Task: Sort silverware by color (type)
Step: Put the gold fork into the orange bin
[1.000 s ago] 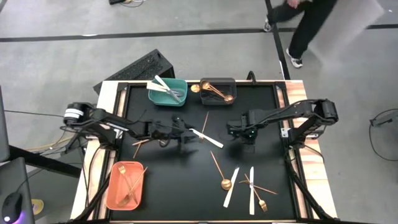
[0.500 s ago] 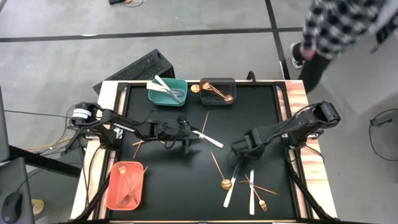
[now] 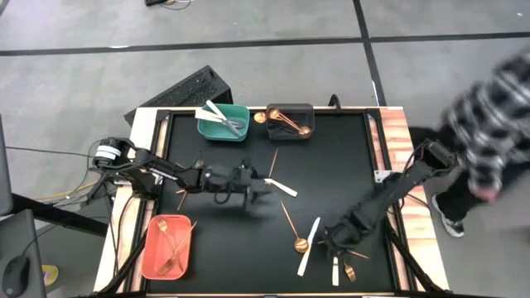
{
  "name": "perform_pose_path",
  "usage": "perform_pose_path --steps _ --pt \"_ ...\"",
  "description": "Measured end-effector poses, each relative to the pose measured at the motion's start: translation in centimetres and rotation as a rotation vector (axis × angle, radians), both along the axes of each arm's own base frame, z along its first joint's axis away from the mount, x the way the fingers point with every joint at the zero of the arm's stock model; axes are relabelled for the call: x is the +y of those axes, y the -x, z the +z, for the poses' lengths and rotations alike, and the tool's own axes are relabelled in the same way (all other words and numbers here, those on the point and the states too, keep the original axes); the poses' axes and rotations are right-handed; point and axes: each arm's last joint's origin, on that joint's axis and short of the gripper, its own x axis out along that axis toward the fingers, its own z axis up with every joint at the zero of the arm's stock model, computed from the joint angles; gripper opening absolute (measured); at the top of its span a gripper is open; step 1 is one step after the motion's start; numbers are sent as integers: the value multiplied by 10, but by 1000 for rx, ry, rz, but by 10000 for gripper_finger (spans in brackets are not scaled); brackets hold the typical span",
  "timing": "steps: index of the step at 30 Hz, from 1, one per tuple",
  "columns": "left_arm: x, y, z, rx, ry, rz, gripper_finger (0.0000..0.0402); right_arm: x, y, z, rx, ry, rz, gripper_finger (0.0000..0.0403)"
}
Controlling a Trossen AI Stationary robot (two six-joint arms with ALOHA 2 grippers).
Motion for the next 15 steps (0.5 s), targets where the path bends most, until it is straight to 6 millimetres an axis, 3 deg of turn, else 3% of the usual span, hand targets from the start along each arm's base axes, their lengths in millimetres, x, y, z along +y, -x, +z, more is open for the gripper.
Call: perform_pose_path --steps 7,15 --pt "-26 2 8 -91 -105 -97 206 24 12 1 -82 24 -129 109" --pt "-27 2 12 -137 -131 -162 206 42 19 -3 -211 60 -252 109"
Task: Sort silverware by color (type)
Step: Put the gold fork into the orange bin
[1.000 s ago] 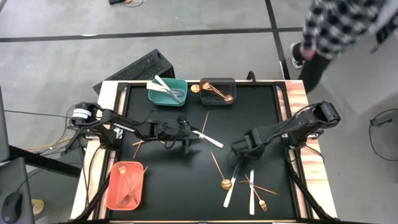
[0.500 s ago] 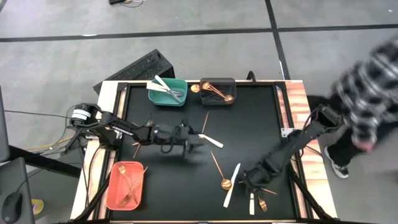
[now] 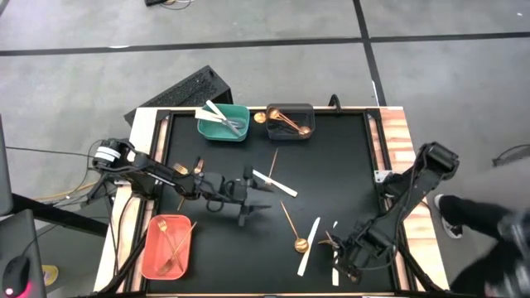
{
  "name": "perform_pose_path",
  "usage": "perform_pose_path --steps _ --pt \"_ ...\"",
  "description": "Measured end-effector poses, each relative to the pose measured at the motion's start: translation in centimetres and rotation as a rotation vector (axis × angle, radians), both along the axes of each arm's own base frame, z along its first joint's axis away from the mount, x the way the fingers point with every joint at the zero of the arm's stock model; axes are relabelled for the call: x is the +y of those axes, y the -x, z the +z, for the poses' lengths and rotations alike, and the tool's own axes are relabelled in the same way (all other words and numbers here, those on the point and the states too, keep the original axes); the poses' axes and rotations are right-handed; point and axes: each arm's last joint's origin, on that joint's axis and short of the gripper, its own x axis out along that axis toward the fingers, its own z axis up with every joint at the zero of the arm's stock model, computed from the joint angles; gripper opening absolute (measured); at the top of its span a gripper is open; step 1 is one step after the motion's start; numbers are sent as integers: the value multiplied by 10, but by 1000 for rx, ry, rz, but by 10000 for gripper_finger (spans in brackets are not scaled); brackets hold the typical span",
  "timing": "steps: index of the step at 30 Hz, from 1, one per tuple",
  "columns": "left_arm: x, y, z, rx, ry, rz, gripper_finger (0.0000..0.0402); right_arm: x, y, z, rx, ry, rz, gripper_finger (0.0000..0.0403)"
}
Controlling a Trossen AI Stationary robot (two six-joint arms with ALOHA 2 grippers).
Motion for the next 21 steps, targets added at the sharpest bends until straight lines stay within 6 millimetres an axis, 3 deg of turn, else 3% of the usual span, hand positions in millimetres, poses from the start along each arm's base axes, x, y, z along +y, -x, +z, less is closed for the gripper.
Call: perform_pose_path --steps 12,21 --pt "11 -2 -1 6 -19 -60 206 12 -10 -29 6 38 14 109" --pt "16 -2 -1 4 -4 -41 206 16 -16 -25 70 40 112 94"
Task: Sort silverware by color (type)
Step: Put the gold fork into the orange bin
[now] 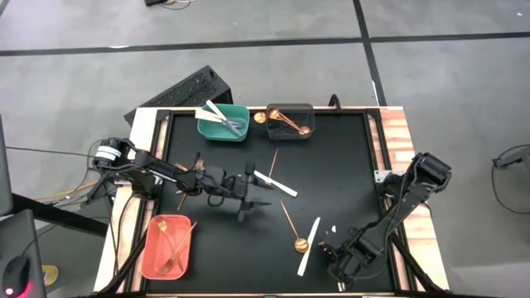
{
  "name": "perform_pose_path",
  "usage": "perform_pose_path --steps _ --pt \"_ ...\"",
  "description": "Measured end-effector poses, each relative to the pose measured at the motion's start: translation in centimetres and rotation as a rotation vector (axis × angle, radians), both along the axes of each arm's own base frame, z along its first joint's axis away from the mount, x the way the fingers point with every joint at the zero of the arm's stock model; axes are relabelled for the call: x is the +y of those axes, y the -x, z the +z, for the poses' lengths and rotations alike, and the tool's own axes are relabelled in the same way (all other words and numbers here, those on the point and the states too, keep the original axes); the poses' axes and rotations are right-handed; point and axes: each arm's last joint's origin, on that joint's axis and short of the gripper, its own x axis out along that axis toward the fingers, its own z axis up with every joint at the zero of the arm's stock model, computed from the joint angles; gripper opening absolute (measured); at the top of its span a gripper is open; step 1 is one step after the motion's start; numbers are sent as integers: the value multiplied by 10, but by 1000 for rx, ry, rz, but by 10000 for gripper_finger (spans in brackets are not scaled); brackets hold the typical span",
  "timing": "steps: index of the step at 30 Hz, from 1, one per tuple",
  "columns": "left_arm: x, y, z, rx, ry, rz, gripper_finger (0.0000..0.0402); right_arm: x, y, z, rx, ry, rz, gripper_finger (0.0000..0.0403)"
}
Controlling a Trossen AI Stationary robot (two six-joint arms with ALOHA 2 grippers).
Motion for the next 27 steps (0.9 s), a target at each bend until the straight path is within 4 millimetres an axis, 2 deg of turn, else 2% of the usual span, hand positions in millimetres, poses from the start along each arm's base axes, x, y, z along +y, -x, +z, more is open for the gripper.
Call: perform_pose_path --steps 4,7,13,16,22,27 --pt "0 0 0 7 30 3 206 -2 -2 20 -46 66 20 92" --pt "0 0 -1 16 57 3 206 -5 0 23 -48 124 26 91" --pt "1 0 -1 23 79 41 206 -15 10 10 25 209 107 93" --pt "-1 0 -5 63 112 92 206 -15 10 3 0 181 145 99" --pt "-14 3 -13 149 127 153 206 -15 18 -6 65 144 216 122" --pt "-25 6 -13 138 115 235 206 -17 25 -13 88 154 328 130"
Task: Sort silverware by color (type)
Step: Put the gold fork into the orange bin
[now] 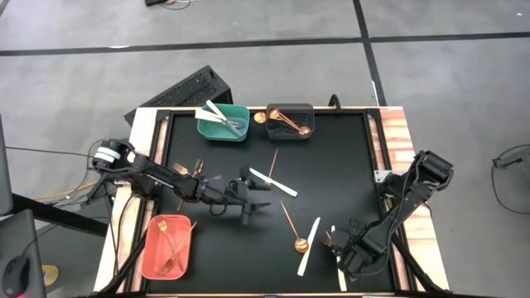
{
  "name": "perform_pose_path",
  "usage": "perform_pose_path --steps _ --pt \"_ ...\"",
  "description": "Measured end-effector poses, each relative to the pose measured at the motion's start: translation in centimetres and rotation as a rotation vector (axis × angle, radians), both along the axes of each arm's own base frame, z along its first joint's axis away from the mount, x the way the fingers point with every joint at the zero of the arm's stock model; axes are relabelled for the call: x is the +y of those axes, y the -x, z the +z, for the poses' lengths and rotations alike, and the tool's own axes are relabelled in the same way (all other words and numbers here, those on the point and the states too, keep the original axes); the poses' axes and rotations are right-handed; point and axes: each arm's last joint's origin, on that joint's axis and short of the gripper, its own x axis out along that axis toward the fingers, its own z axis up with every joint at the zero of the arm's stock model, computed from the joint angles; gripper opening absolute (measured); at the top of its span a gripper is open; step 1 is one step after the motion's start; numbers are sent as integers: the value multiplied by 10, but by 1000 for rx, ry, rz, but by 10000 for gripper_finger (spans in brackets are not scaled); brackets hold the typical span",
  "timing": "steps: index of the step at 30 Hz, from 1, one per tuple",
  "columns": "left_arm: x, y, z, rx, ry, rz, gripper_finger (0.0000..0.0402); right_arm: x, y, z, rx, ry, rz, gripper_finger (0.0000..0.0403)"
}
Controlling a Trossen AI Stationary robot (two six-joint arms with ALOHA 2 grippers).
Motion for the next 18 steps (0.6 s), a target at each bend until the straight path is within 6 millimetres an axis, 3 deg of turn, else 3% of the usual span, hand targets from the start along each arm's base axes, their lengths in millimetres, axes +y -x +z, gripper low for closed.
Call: perform_pose_path --steps 4,8,18 --pt "-5 9 5 40 -35 171 206 -9 -5 -3 10 9 66 95" --pt "-10 34 18 122 -49 390 206 -20 -19 -3 -29 18 115 32" --pt "-25 99 49 123 74 539 206 -70 -63 3 -185 262 239 37"
